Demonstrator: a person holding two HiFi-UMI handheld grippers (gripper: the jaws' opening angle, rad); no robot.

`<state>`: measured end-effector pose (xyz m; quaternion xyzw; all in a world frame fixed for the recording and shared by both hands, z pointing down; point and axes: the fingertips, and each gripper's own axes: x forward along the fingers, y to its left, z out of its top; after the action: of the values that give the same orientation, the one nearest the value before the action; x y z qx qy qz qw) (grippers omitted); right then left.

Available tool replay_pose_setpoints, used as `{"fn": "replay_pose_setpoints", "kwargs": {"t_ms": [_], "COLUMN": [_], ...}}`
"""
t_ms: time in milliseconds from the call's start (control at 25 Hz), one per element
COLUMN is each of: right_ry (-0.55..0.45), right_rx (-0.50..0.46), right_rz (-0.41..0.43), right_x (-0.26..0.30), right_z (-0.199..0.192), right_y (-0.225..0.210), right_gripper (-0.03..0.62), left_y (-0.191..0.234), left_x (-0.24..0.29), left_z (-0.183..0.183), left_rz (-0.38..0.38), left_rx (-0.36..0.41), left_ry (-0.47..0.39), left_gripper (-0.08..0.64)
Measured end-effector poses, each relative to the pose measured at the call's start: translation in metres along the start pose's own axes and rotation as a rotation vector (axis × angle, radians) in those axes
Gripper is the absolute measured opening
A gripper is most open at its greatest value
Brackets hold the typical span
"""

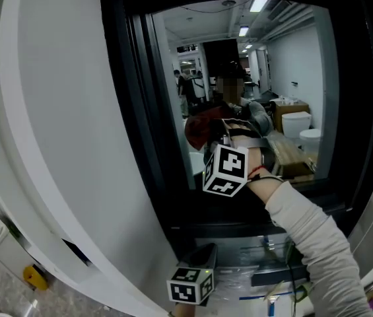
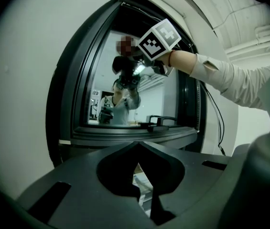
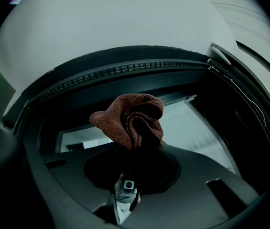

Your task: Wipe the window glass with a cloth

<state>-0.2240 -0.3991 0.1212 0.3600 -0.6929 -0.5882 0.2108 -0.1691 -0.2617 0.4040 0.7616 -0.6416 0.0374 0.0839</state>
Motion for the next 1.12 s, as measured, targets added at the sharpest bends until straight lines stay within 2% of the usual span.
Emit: {"fn": "replay_pose_setpoints", "kwargs": {"t_ms": [400,840,1120], "right_ry": [0.028,0.070,0.085], "right_rx": [0.033,0.114,0.102], "right_rz": [0.150,0.326,0.370], "right_x": [-0.011,-0.018,-0.018], "right_z": [-0.020,-0.032,-0.037], "right_y": [0.086,0.167,0.194], "right_gripper": [0.061,0.061,0.061], "left_y": [-0.002,0.000,0.002], "left_x": [-0.004,-0.014,-0.017], "left_z": [-0.010,-0.019,-0.021], "left_rz": [0.001,0.010,0.019], "left_rx": [-0.008,-0.018,-0.024], "left_ry": [0.021,0.032,0.035], "left_gripper": [0.005,0.005,0.005]}}
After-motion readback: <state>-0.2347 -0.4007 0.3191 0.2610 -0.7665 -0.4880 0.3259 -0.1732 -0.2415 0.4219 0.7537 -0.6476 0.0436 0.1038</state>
